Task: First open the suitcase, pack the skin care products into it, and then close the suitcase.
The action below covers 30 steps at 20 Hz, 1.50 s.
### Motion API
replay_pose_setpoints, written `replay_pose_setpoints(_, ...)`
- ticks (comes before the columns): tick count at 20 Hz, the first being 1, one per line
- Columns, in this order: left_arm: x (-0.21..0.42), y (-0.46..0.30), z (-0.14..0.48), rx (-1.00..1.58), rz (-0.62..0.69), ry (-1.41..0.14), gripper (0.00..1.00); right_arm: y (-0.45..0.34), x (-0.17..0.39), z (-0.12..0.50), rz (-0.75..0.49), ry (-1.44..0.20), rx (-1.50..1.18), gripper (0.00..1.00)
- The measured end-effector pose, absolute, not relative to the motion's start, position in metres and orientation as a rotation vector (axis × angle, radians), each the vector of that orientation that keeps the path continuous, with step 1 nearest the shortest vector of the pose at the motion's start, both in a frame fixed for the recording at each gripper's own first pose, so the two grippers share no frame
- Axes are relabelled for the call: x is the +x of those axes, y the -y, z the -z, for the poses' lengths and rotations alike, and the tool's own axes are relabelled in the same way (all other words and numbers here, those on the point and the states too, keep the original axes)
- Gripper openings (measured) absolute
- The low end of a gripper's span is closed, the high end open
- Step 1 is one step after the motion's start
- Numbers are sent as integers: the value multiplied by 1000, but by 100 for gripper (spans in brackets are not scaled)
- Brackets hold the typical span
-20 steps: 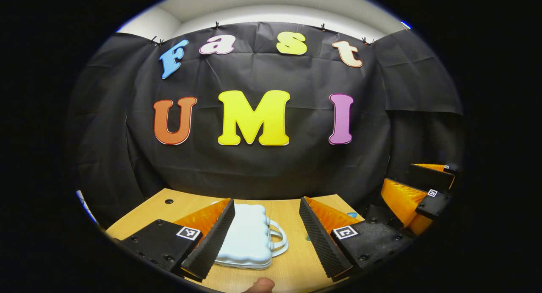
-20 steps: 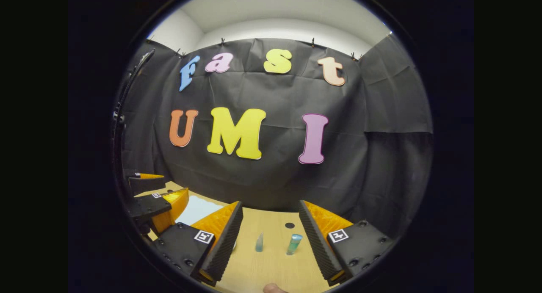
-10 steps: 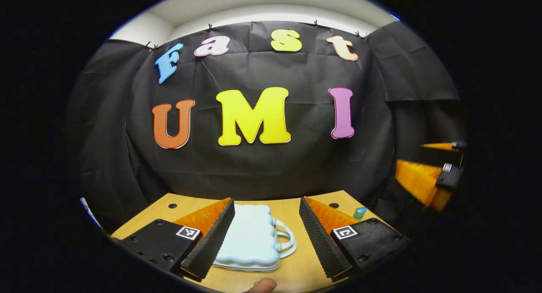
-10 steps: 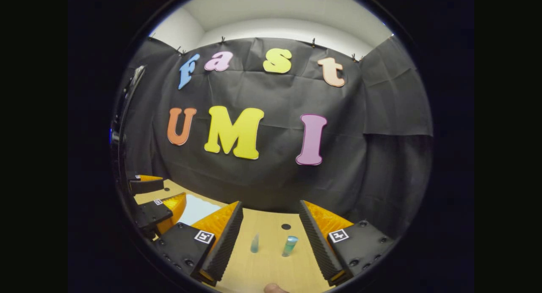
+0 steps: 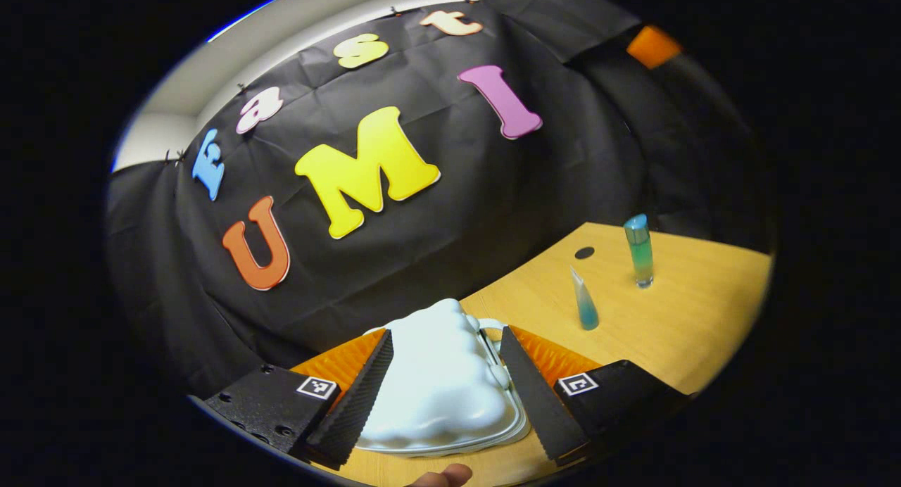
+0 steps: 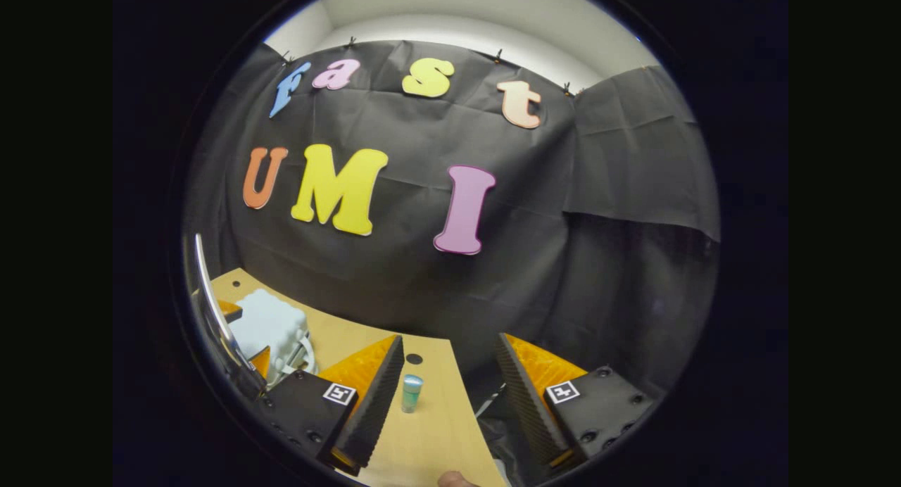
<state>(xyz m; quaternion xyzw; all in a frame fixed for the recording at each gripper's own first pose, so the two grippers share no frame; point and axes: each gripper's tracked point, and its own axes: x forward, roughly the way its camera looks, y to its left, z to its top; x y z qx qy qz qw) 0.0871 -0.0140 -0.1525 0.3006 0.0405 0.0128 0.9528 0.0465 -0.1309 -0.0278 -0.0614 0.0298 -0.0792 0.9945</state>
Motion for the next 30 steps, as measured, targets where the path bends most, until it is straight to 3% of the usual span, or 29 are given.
replay_pose_setpoints(7, 128, 37, 215, 1060, 30, -130, 97, 158, 66, 71, 142, -133, -95, 80)
replay_pose_setpoints(15, 152, 24, 251, 1301, -28, -272, 93, 194, 85, 123, 118, -238, -26, 80)
replay_pose_setpoints(19, 162, 26, 265, 1376, 11, -343, 70, 202, 95, 133, 104, -260, -13, 80)
replay_pose_setpoints(20, 163, 26, 265, 1391, 5, -351, 57, 201, 98, 134, 95, -263, -9, 80)
replay_pose_setpoints(24, 169, 29, 262, 1405, 34, -378, 28, 188, 99, 132, 50, -260, -10, 80)
replay_pose_setpoints(30, 166, 32, 250, 1292, 80, -376, 8, 173, 89, 114, 70, -262, -35, 79)
